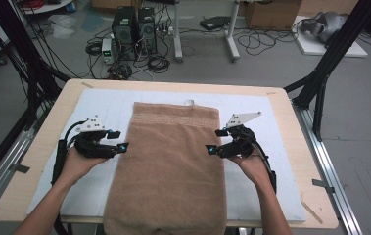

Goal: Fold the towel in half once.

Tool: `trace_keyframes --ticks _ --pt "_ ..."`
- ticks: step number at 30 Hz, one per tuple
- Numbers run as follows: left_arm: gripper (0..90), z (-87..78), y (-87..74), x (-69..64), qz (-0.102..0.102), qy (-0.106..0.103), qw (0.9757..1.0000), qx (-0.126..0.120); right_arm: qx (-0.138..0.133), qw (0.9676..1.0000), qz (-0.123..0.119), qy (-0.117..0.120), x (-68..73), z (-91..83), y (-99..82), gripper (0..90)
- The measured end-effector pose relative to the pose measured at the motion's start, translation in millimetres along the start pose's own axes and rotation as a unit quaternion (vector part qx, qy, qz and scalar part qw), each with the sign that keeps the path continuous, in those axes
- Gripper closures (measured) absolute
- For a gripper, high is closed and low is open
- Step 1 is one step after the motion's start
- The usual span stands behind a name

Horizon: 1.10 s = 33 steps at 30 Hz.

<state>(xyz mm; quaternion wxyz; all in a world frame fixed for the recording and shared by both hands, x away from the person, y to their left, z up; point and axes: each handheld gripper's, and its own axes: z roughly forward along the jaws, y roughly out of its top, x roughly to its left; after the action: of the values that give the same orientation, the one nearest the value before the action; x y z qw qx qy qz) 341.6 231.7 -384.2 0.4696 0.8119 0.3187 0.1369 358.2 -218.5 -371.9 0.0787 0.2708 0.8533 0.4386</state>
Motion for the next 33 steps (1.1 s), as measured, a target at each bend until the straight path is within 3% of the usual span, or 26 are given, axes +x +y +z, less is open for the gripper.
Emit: trace_keyframes --ticks 6,11,14,16,24,29,33 --pt "39.9 3.5 4.3 5.7 -0.005 0.003 1.0000 0.005 0.002 1.0000 0.003 -0.006 -7.5 0.6 4.0 24.5" --pt "40.0 3.6 17.4 9.8 -0.002 0.008 1.0000 -0.004 0.007 0.9999 -0.005 -0.008 -12.6 2.5 12.7 24.2" --pt "40.3 6.5 24.4 13.8 0.004 0.017 0.9998 0.010 -0.002 0.9999 -0.004 -0.011 -16.3 3.1 16.9 24.3" --pt "40.5 8.4 29.5 15.3 0.006 0.020 0.9998 0.006 0.000 0.9998 -0.009 -0.020 -20.1 5.3 20.5 24.4" --pt "40.5 21.5 51.2 25.1 0.007 0.021 0.9997 -0.002 -0.015 0.9994 -0.001 -0.032 -37.3 12.6 33.3 25.3" --pt "40.8 35.3 47.1 37.1 0.000 0.022 0.9997 0.008 -0.017 0.9990 0.004 -0.040 -48.4 24.2 33.0 25.6" --pt "41.1 46.7 40.5 48.8 -0.007 0.024 0.9996 0.012 0.008 0.9988 0.016 -0.046 -60.0 37.1 25.5 26.5"
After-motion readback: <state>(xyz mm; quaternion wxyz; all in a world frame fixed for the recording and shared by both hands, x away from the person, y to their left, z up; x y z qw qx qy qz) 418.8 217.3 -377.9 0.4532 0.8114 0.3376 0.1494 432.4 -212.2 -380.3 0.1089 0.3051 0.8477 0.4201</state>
